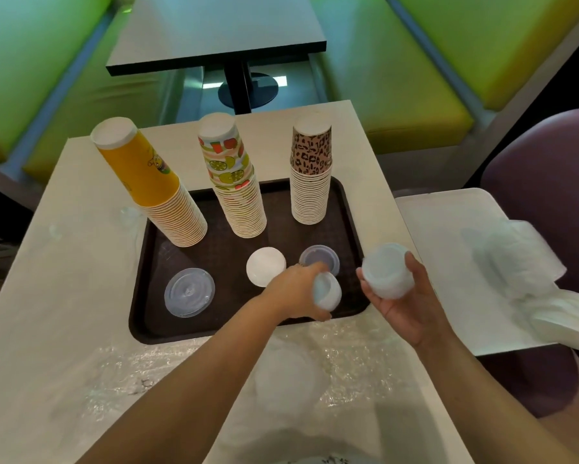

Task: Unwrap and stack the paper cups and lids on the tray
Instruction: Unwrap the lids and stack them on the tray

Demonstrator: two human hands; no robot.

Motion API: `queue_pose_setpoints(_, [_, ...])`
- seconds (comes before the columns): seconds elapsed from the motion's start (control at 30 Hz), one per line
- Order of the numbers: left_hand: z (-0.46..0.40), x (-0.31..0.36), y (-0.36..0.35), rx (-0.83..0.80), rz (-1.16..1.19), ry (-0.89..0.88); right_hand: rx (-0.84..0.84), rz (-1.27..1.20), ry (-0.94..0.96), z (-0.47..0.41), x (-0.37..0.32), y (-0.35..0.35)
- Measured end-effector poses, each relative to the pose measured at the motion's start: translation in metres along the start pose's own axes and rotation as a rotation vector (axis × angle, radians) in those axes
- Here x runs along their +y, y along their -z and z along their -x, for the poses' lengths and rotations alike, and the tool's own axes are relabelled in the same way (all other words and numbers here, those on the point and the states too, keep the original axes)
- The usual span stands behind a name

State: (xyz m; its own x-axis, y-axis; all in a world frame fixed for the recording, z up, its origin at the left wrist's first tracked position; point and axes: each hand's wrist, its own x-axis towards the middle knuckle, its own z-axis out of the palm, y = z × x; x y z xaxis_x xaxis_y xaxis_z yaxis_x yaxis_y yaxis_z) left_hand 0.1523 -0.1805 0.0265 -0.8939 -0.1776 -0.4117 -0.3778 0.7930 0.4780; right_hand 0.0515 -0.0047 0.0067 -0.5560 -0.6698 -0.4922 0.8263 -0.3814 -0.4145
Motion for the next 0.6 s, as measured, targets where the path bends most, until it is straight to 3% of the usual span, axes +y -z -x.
queue_pose_setpoints(0.6, [-0.026, 0.013, -0.028, 0.189, -0.199, 0.067, 0.024, -0.040, 0.018, 0.000, -0.014, 0.018])
